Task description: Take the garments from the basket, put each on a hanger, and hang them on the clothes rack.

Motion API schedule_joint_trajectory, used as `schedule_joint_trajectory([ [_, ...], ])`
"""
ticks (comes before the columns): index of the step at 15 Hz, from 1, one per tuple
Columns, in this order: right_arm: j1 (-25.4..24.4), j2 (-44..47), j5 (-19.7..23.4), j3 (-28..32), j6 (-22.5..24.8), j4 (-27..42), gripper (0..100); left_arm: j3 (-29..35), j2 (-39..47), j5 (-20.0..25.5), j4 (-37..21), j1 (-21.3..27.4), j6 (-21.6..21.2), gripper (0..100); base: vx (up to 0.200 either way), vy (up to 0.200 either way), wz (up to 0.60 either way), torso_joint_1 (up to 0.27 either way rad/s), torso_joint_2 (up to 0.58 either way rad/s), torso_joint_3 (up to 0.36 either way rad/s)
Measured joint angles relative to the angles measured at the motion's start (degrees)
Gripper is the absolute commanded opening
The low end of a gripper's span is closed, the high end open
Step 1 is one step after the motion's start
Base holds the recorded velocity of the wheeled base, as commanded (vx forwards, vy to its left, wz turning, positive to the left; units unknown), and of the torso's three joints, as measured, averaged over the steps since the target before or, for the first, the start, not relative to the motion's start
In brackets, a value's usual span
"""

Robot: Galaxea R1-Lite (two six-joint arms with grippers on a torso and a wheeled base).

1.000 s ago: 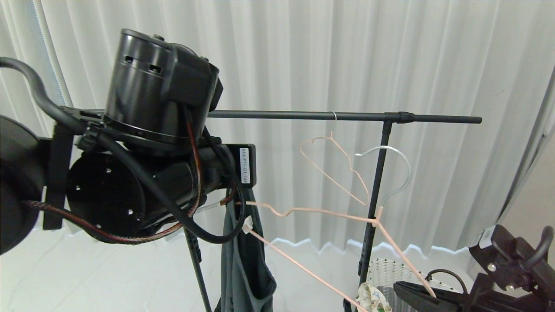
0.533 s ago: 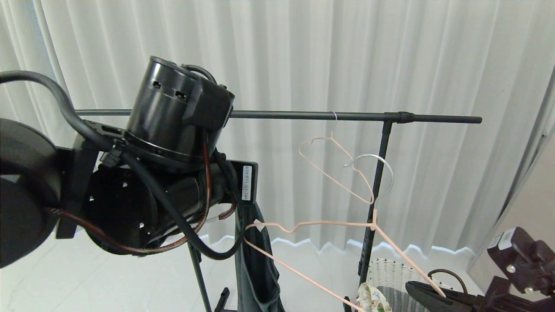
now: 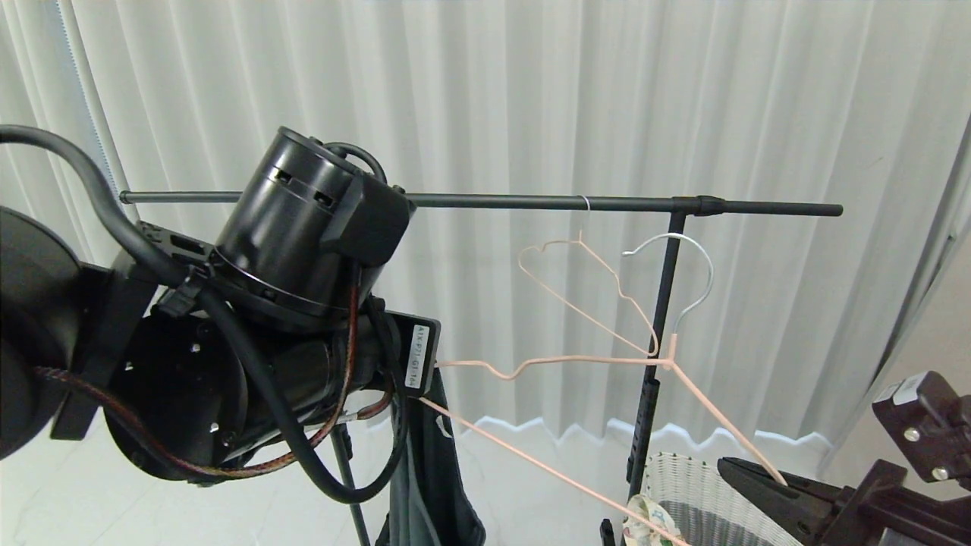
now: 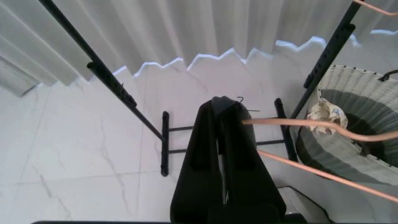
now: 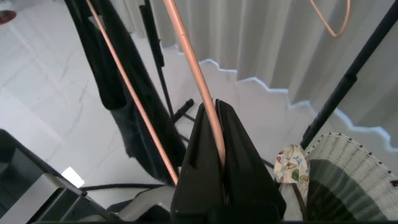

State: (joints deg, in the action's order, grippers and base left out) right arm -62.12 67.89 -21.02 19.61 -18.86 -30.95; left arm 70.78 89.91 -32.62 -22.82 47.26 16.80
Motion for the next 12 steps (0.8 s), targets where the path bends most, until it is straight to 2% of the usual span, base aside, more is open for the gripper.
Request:
schedule_joint_trajectory([
  [3,0.05,0.77,0.0,0.17,0.9,-1.94,0,1.3,0.69,0.0,-0.11,0.02,2.52,0,0.0,0.0,0.0,0.0,0.0,0.0],
  [7,-0.5,2.5,0.13,2.4,0.8,-3.17,0,2.56,1.24,0.02,-0.13,0.48,3.21,0,0.0,0.0,0.0,0.0,0.0,0.0],
  [9,-2.05,3.04,0.38,2.82,0.83,-3.56,0,2.67,1.19,0.0,-0.16,0.69,3.18,0,0.0,0.0,0.0,0.0,0.0,0.0],
  [12,-3.5,1.95,1.01,1.02,0.94,-3.58,0,2.45,0.12,0.02,-0.55,0.8,0.02,0,0.0,0.0,0.0,0.0,0.0,0.0],
])
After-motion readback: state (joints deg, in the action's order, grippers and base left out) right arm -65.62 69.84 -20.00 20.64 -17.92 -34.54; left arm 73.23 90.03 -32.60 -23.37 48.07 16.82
